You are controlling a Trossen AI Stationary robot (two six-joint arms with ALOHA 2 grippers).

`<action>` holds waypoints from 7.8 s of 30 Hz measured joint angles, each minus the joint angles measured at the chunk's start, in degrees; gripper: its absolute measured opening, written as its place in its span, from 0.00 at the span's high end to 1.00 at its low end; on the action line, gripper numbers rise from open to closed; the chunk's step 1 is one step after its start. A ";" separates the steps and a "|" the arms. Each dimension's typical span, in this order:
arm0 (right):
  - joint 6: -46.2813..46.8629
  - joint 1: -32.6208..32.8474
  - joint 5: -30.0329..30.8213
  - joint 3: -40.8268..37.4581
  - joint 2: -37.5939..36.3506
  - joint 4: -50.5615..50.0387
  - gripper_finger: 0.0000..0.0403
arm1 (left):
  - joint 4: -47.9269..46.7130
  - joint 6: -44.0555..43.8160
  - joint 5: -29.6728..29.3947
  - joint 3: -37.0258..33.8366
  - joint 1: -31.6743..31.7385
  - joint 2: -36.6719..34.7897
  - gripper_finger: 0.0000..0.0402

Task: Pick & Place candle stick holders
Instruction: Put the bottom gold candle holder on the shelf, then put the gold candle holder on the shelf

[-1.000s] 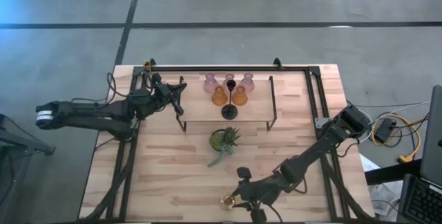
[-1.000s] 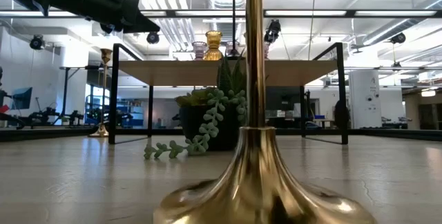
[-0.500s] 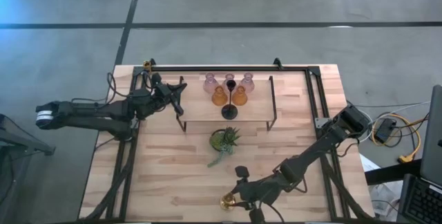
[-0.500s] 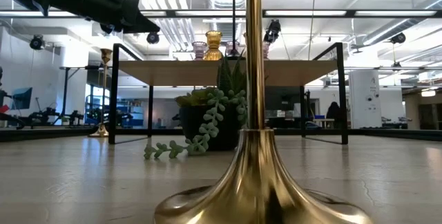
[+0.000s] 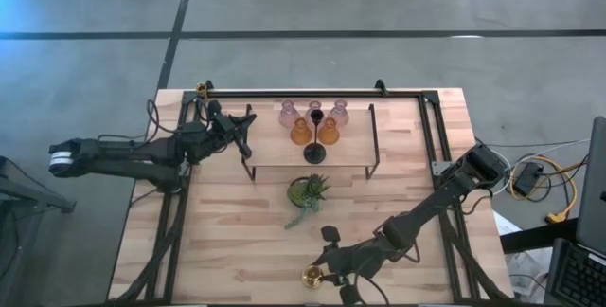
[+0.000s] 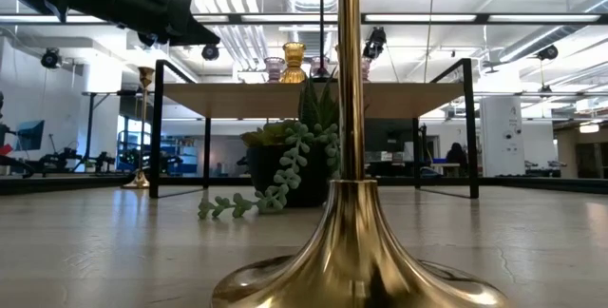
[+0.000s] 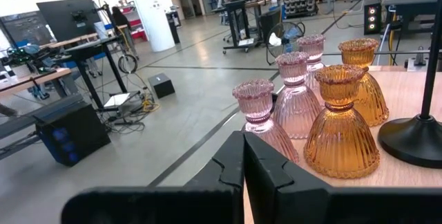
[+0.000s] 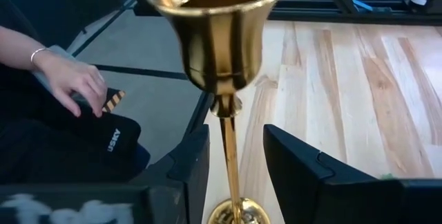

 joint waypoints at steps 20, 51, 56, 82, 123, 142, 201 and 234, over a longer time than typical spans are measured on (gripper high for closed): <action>-0.14 -2.16 -5.91 -0.07 2.66 5.57 0.92 | -0.33 0.00 -0.02 0.00 0.00 0.01 0.98; -3.77 -10.09 21.72 -0.04 -46.32 -37.72 0.98 | -1.84 -0.01 -0.01 0.00 -0.02 0.09 0.98; -3.80 -15.59 21.45 -0.04 -49.40 -40.16 0.98 | -1.84 -0.02 0.00 0.00 -0.02 0.09 0.98; -6.57 -40.56 7.00 -0.04 -43.55 -42.64 0.98 | -1.88 -0.01 -0.01 0.00 -0.02 0.09 0.98; -7.22 -47.63 0.66 -7.69 -45.00 -36.96 0.98 | -1.88 -0.01 0.00 0.00 -0.01 0.09 0.98; -7.26 -49.34 0.71 -7.69 -45.18 -37.85 0.97 | -1.88 0.00 -0.01 0.00 -0.01 0.09 0.98; 8.56 -33.91 -2.90 -16.52 -62.99 -52.05 0.59 | -1.86 -0.01 0.00 0.00 -0.01 0.09 0.98; 2.80 1.25 8.02 -61.69 -65.40 8.43 0.98 | -1.86 -0.01 0.00 0.00 -0.01 0.09 0.98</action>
